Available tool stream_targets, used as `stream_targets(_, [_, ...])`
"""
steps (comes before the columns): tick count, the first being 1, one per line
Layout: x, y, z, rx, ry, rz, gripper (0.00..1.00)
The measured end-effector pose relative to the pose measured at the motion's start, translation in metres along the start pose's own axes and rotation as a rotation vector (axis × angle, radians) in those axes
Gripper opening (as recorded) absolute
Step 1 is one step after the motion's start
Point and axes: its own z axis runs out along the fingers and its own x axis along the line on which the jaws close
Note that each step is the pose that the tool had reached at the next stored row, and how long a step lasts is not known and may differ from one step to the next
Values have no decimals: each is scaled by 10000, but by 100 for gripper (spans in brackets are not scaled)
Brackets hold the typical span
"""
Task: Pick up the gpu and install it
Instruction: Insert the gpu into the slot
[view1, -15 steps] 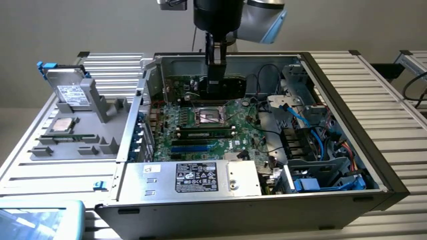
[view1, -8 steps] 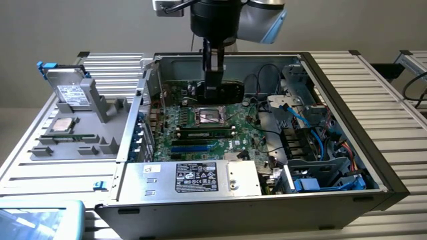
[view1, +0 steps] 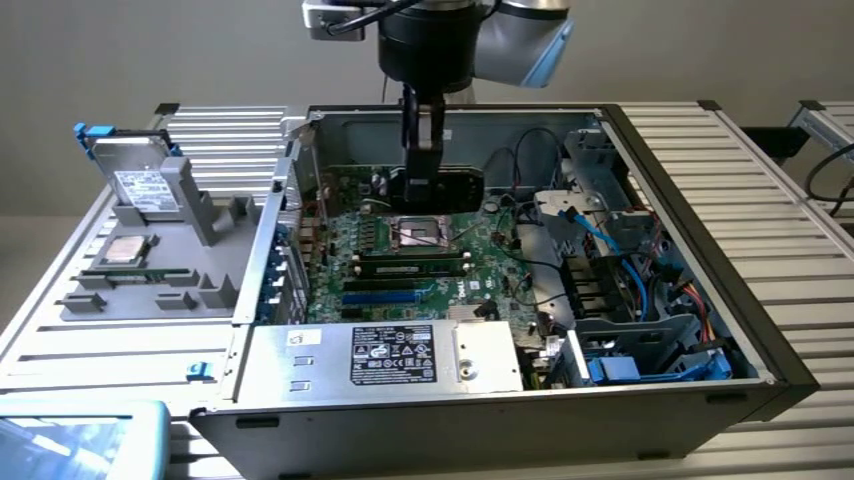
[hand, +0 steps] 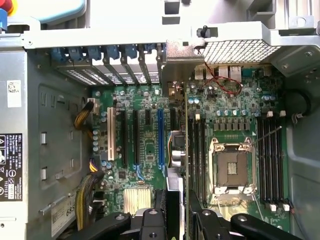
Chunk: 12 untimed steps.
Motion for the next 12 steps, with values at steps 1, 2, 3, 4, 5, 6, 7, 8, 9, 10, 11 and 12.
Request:
stream_targets(1, [0,0,6,-12,1,0,28])
stream_targets(2, [1,-1,14,-25,1,0,28])
stream_targets(3, [3,-2,20,-43,2,-1,28])
stream_targets(4, [6,-2,27,-48,2,-2,28])
stream_targets(5, [6,-2,38,-48,3,-1,28])
stream_targets(6, [11,-3,47,-49,1,0,28])
stream_targets(7, [27,-5,59,-56,-3,-3,28])
stream_targets(8, [43,-6,76,-57,-16,-2,28])
stream_targets(9, [52,-8,95,-56,-21,-2,28])
stream_targets(10, [62,-9,115,-57,-22,-3,28])
stream_targets(11, [74,-10,133,-57,-23,-2,28])
stream_targets(12, [89,-11,150,-58,-23,-2,28])
